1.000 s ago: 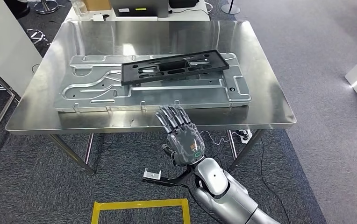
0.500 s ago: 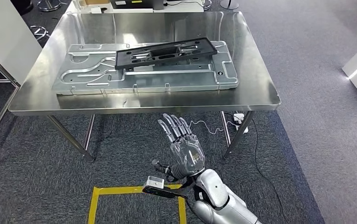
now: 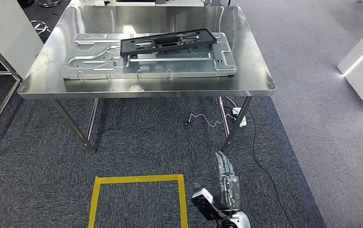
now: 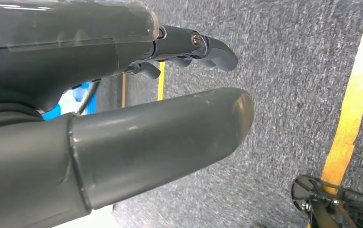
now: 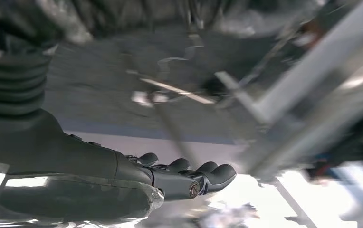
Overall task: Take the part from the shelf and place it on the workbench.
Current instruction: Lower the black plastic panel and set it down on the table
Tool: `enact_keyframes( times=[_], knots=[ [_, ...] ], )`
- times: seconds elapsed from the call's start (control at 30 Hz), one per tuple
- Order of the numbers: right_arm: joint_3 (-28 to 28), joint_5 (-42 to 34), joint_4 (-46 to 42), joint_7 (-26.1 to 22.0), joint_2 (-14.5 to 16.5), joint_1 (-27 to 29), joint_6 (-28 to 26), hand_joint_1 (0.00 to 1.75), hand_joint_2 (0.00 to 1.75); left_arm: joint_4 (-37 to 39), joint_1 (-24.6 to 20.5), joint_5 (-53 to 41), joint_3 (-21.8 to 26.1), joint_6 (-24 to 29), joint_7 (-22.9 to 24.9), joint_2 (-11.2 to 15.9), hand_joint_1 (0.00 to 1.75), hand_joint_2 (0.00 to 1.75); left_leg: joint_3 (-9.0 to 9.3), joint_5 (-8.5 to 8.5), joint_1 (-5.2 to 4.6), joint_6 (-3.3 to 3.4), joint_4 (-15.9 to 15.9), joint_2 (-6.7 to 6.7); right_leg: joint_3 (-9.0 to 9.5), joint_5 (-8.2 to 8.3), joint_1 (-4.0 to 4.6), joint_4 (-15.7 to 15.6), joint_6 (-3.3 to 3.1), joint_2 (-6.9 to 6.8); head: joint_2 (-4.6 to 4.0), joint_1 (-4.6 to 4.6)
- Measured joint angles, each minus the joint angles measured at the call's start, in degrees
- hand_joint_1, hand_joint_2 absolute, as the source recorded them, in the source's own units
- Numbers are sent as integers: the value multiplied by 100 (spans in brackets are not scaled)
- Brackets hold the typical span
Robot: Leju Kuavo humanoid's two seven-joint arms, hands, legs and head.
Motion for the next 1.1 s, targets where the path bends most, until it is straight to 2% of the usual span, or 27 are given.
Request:
enact_keyframes(
  times=[0.03,0.07,0.13,0.17,0.2,0.27,0.3,0.33,0.37,0.4,0.43,0.47,0.53,0.57,0.6,0.63,0.67,0.7,0.8,0.83,0.87,0.9,0.93,1.0,1.03,1.07,1.1],
  knots=[
    [-354,-185,237,-218,72,-10,39,0,0,0,-2,33,31,26,-9,-9,0,0,-24,57,-4,-32,7,-2,246,-109,14,-365,-30,-1,-1,0],
    [-689,-333,466,-431,127,-25,77,0,0,0,0,62,60,50,-16,-17,0,0,-32,118,-7,-70,-4,-3,376,-185,34,-593,-63,0,-1,-1],
    [-1362,-485,982,-836,212,-65,144,0,0,0,17,103,115,94,-23,-20,0,0,-59,196,7,-142,-34,-4,315,-110,34,-676,-133,-12,0,-1],
    [-1695,-498,1268,-991,235,-105,175,0,0,0,25,122,140,115,-18,-20,0,0,-96,84,15,-172,22,-9,248,-32,26,-686,-185,-23,0,-1],
    [-2045,-497,1567,-1110,254,-153,211,0,0,1,32,138,166,135,-9,-23,0,0,-152,-149,23,-198,174,-15,167,54,14,-699,-230,-35,0,-1],
    [-2736,-473,2131,-1227,279,-250,274,0,0,2,38,164,217,170,12,-34,0,0,-279,-816,33,-241,786,-20,-16,210,19,-690,-288,-59,1,-2],
    [-3038,-448,2362,-1242,286,-281,291,0,0,2,40,171,236,185,18,-39,0,0,-318,-1030,33,-258,1149,-19,-117,281,29,-673,-291,-71,1,-2],
    [-3319,-404,2578,-1244,289,-315,295,0,0,2,42,181,251,201,20,-42,0,0,-313,-1080,33,-269,1450,-19,-233,348,39,-646,-291,-86,1,-2],
    [-3567,-341,2770,-1231,294,-352,285,0,0,2,42,190,264,214,19,-42,0,0,-246,-971,33,-272,1611,-18,-359,406,46,-606,-288,-106,1,-3],
    [-3786,-240,2942,-1188,298,-393,257,0,0,2,39,196,275,227,11,-42,0,0,-98,-780,32,-269,1600,-13,-487,457,50,-557,-280,-127,1,-3],
    [-3983,-115,3110,-1111,302,-438,211,0,0,2,32,200,285,237,-4,-42,0,0,144,-613,31,-258,1407,13,-608,500,52,-500,-267,-151,1,-4],
    [-4159,34,3261,-995,305,-475,148,0,0,2,18,198,293,244,-23,-43,0,0,493,-589,21,-240,1034,92,-698,533,60,-434,-247,-177,1,-5],
    [-4447,398,3539,-668,301,-527,20,0,0,2,-24,176,303,256,-66,-45,0,0,1134,-851,-10,-177,167,243,-799,581,73,-312,-189,-249,1,-3],
    [-4566,586,3678,-467,294,-553,-22,0,0,2,-38,163,305,261,-84,-47,0,0,1307,-985,-28,-134,-111,277,-813,615,72,-283,-155,-300,1,-1],
    [-4662,751,3816,-263,285,-582,-42,0,0,2,-37,151,308,267,-99,-49,0,0,1337,-1015,-38,-84,-245,249,-821,659,65,-278,-116,-355,1,0],
    [-4743,877,3952,-73,267,-615,-47,0,0,2,-29,144,311,271,-109,-56,0,0,1299,-965,-34,-32,-253,216,-829,687,50,-277,-75,-377,0,-1],
    [-4812,960,4081,83,250,-645,-46,0,0,2,-15,141,315,275,-117,-62,0,0,1256,-893,-29,15,-270,182,-856,645,37,-234,-38,-344,-1,-1],
    [-4867,1006,4195,191,236,-664,-42,0,0,2,-2,140,319,280,-120,-68,0,0,1201,-820,-22,59,-288,154,-917,509,25,-94,-5,-270,-1,-1],
    [-4987,1054,4459,353,199,-679,-31,0,0,2,16,136,326,288,-129,-73,0,0,970,-650,-27,115,-274,39,-1251,-192,-5,895,52,-58,-1,1],
    [-5016,1066,4530,431,186,-685,-16,0,0,2,21,134,329,289,-130,-74,0,0,892,-603,-32,111,-256,-13,-1301,-319,-9,1156,59,-41,-1,0],
    [-5045,1088,4597,542,175,-697,20,0,0,2,27,127,334,291,-129,-74,0,0,827,-564,-36,104,-234,-68,-1245,-331,-9,1211,57,-32,-1,1],
    [-5079,1113,4667,711,165,-713,90,0,0,2,33,119,339,295,-126,-75,0,0,772,-532,-36,92,-208,-127,-1063,-241,-9,1023,45,-14,-1,1],
    [-5117,1136,4736,914,157,-732,199,0,0,2,37,110,344,302,-120,-80,0,0,730,-504,-36,79,-184,-187,-782,-89,-9,640,21,35,-1,1],
    [-5209,1145,4858,1294,139,-765,466,0,0,3,34,97,349,318,-104,-101,0,0,658,-457,-45,41,-142,-289,-269,112,-4,-181,-47,232,-1,-1],
    [-5258,1130,4918,1444,132,-778,609,0,0,4,28,95,349,327,-97,-111,0,0,626,-433,-47,14,-128,-330,-147,147,2,-409,-71,297,0,-2],
    [-5314,1102,4975,1586,126,-793,756,0,0,4,24,94,350,335,-90,-119,0,0,599,-411,-45,-17,-122,-367,-117,142,12,-496,-87,319,0,-2],
    [-5374,1058,5034,1751,125,-811,928,0,0,4,25,93,352,343,-84,-121,0,0,577,-388,-41,-53,-123,-411,-123,165,22,-504,-99,270,0,-1]
  ],
)
